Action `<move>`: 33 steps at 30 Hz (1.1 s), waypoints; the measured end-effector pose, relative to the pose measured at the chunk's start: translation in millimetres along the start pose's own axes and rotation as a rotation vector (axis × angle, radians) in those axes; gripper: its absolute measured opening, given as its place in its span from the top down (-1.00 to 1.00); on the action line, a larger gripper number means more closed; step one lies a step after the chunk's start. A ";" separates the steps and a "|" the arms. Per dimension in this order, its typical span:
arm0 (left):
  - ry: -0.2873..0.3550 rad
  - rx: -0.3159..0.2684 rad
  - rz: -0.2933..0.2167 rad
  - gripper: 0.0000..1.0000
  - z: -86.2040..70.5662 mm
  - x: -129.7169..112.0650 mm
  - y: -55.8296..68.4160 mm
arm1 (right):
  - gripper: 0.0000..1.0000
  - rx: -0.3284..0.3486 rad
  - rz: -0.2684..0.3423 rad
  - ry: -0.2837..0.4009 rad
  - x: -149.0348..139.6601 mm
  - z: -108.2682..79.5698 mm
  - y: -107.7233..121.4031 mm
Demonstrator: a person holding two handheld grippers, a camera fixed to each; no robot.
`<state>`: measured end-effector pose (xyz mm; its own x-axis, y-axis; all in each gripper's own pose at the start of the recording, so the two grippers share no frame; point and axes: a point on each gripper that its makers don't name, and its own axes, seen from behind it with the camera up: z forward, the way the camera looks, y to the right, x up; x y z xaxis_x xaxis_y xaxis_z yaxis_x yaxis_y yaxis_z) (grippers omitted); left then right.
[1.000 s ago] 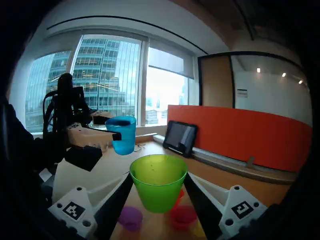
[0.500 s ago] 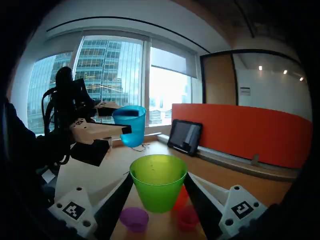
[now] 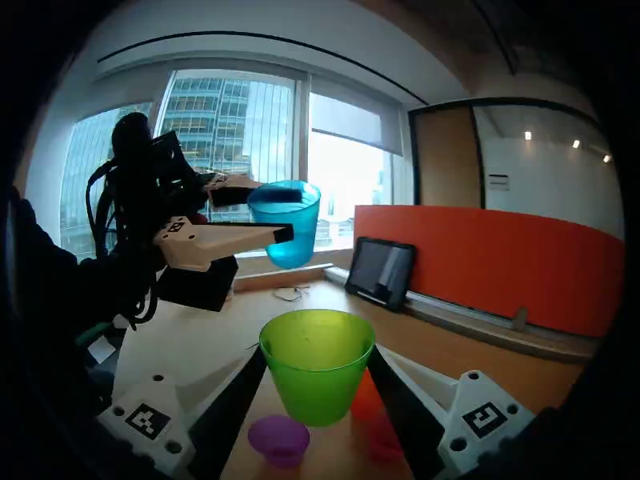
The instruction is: Pour water
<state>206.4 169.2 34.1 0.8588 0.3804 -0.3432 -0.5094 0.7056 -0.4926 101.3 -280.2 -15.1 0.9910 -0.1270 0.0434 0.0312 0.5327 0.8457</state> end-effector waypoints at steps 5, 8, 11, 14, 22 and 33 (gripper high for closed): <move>0.006 -0.002 0.056 -0.72 4.2 7.8 0.6 | -0.82 0.013 -0.003 0.000 -0.5 4.0 -6.2; 0.008 -0.005 0.090 -0.72 5.7 12.2 2.5 | -0.82 0.022 -0.003 0.000 -1.2 6.9 -9.7; 0.012 -0.007 0.121 -0.72 6.7 16.6 4.4 | -0.82 0.029 -0.002 -0.001 -1.8 9.8 -12.7; 0.015 -0.010 0.151 -0.72 7.3 20.5 6.5 | -0.82 0.036 -0.002 0.000 -2.5 12.1 -15.3; 0.026 -0.009 0.220 -0.72 8.2 31.7 8.6 | -0.82 0.050 -0.001 -0.001 -4.2 16.5 -19.7; 0.037 0.007 0.297 -0.72 9.9 41.5 3.0 | -0.82 0.062 0.002 -0.003 -6.2 18.6 -23.5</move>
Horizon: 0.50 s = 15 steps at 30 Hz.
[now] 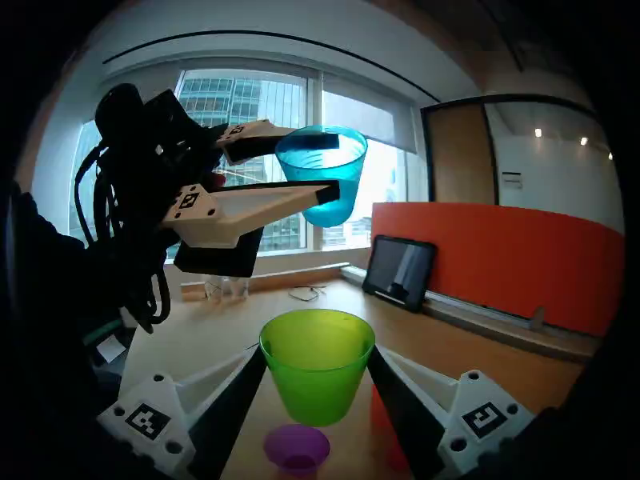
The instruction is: Pour water
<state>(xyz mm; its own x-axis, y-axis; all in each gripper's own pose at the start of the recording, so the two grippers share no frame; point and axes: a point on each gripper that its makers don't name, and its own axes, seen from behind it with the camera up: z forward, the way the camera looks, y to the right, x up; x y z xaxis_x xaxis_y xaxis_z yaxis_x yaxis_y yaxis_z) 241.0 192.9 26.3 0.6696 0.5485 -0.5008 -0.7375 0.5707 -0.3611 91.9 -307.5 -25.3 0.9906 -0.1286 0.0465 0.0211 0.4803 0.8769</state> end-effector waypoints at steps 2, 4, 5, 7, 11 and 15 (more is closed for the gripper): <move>0.001 0.001 0.012 -0.72 0.4 0.8 -0.6 | -0.82 0.002 0.000 -0.001 0.0 0.5 -0.9; 0.002 0.002 0.023 -0.72 0.8 1.9 -1.1 | -0.82 0.005 -0.001 -0.001 0.0 1.0 -1.8; 0.003 0.003 0.028 -0.72 1.0 2.5 -1.3 | -0.82 0.006 -0.001 -0.001 0.0 1.3 -2.2; 0.005 0.004 0.040 -0.72 1.4 3.8 -1.7 | -0.82 0.009 -0.001 0.000 0.1 1.9 -2.8; 0.008 0.007 0.067 -0.72 2.5 5.8 -2.1 | -0.81 0.011 -0.002 0.001 0.4 3.1 -3.4; 0.009 0.010 0.093 -0.72 3.3 7.2 -2.7 | -0.81 0.013 -0.004 0.002 0.4 3.9 -3.4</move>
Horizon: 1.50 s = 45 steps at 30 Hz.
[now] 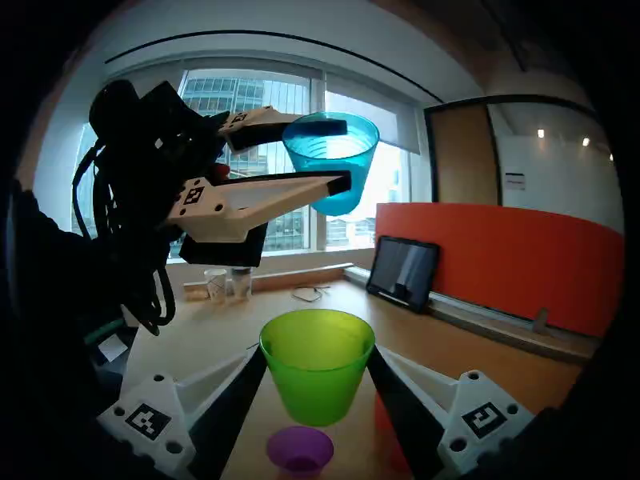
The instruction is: Pour water
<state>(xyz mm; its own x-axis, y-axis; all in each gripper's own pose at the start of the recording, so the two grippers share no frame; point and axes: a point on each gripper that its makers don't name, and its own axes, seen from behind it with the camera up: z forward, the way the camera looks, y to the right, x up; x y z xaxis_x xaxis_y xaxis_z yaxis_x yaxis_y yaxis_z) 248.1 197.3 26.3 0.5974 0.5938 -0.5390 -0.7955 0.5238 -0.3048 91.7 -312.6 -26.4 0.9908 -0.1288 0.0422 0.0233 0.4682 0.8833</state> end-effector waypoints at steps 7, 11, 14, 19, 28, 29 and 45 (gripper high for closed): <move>0.004 0.009 0.037 -0.72 1.2 1.5 -3.0 | -0.81 -0.001 0.002 0.000 -2.2 -1.3 1.0; 0.005 0.011 0.061 -0.72 2.1 1.8 -2.0 | -0.81 -0.004 0.003 0.000 -2.0 -1.7 2.7; 0.008 0.010 0.076 -0.72 3.0 2.7 -1.0 | -0.81 -0.005 0.005 0.002 -1.0 -1.7 3.9; 0.012 0.009 0.098 -0.72 4.7 4.5 -0.9 | -0.81 -0.005 0.005 0.005 0.1 -1.4 4.8; 0.012 0.014 0.132 -0.72 6.8 7.2 -1.7 | -0.81 -0.009 0.009 0.009 0.3 -1.8 6.8; 0.012 0.015 0.135 -0.72 6.9 7.6 -1.9 | -0.81 -0.009 0.009 0.009 0.2 -1.8 6.9; 0.011 0.020 0.191 -0.72 7.7 8.6 0.9 | -0.81 -0.015 0.008 0.015 1.9 -4.2 8.8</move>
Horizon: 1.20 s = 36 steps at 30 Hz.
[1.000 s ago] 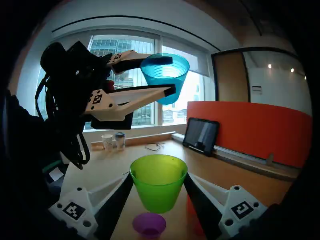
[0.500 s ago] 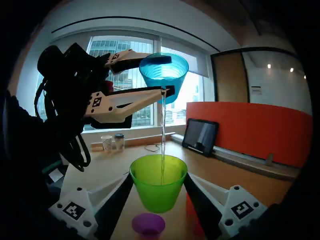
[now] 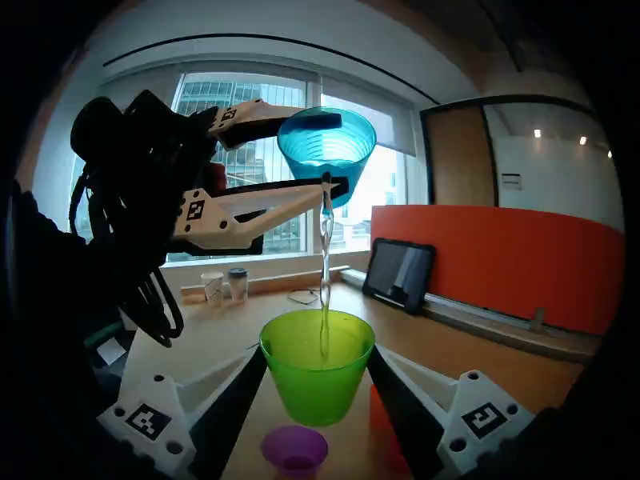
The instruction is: Pour water
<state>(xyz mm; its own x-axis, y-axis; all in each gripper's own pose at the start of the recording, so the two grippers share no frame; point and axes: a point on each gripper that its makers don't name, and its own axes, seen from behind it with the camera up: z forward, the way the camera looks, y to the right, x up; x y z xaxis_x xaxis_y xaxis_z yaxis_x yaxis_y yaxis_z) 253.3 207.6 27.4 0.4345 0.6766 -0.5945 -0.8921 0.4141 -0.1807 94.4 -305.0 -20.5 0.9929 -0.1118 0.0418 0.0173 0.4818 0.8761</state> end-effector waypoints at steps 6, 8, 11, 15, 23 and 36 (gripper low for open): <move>0.004 0.009 0.021 -0.72 -0.1 3.5 -2.8 | -0.81 -0.002 -0.003 0.002 2.2 -1.1 1.0; 0.005 0.010 0.029 -0.72 -0.1 4.6 -3.6 | -0.81 -0.003 -0.004 0.003 2.7 -1.3 0.9; 0.008 0.014 0.041 -0.72 -0.6 7.1 -4.8 | -0.81 -0.003 -0.006 0.004 3.4 -1.8 0.5; 0.012 0.022 0.059 -0.72 -1.1 11.0 -7.0 | -0.81 -0.003 -0.008 0.004 4.2 -2.5 0.2; 0.020 0.035 0.089 -0.72 -3.0 16.8 -9.7 | -0.81 -0.006 -0.014 0.005 5.8 -4.0 0.7; 0.015 0.033 0.121 -0.72 -3.1 19.0 -11.8 | -0.80 -0.010 -0.014 0.011 7.7 -5.4 1.6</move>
<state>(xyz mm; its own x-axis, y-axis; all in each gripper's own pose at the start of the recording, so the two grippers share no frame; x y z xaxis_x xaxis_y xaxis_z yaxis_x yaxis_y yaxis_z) 271.6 213.7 15.9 0.3219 0.7136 -0.6222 -0.9332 0.3500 -0.0815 102.7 -300.4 -21.4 0.9937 -0.1094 0.0239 0.0328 0.4885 0.8719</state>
